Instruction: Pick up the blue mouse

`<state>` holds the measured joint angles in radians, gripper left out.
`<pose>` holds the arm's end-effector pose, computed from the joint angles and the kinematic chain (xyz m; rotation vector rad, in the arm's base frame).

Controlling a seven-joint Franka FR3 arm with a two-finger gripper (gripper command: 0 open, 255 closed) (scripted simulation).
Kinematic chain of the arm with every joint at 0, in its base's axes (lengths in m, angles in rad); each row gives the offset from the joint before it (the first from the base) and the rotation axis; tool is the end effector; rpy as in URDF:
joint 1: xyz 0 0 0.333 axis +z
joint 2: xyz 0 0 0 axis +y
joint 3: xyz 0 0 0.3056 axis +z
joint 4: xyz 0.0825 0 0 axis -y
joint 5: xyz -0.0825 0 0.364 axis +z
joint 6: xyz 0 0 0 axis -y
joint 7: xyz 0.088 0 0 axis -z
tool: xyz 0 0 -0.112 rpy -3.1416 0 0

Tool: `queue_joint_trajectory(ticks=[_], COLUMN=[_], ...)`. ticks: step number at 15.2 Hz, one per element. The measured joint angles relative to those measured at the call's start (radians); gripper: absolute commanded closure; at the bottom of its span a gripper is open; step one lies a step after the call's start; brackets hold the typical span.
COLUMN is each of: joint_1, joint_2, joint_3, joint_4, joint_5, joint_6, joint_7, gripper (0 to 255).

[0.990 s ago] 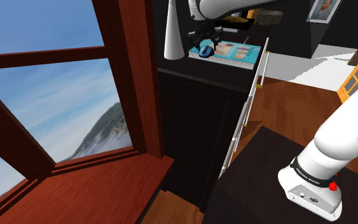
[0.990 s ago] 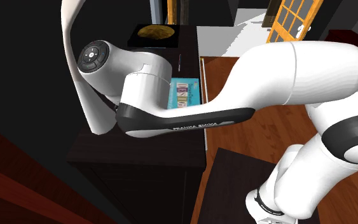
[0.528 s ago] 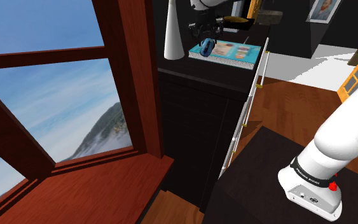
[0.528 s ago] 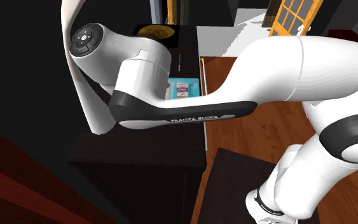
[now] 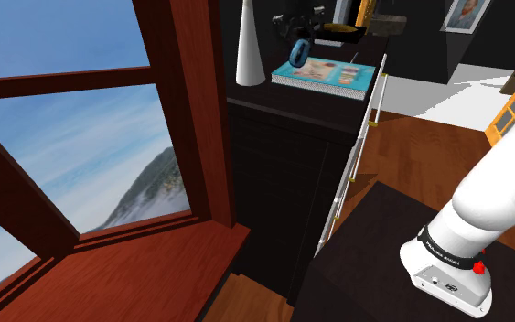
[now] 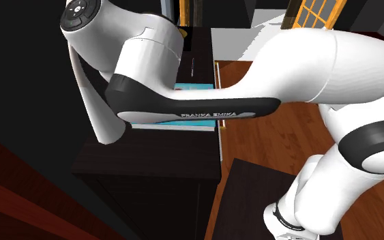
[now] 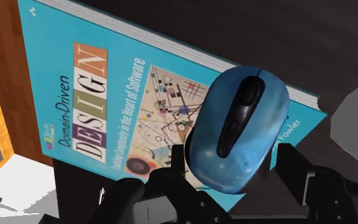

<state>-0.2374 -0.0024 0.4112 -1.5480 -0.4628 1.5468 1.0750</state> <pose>0.5322 0.0420 0.6305 2.4605 -1.2080 0.3794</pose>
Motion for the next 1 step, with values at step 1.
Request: queue_joint_trajectory(ticks=[1], joint_1=[0.000], joint_2=[0.002], joint_3=[0.000], joint_4=[0.008], joint_5=[-0.001], joint_6=[-0.006], joint_7=[-0.002], gripper=[255])
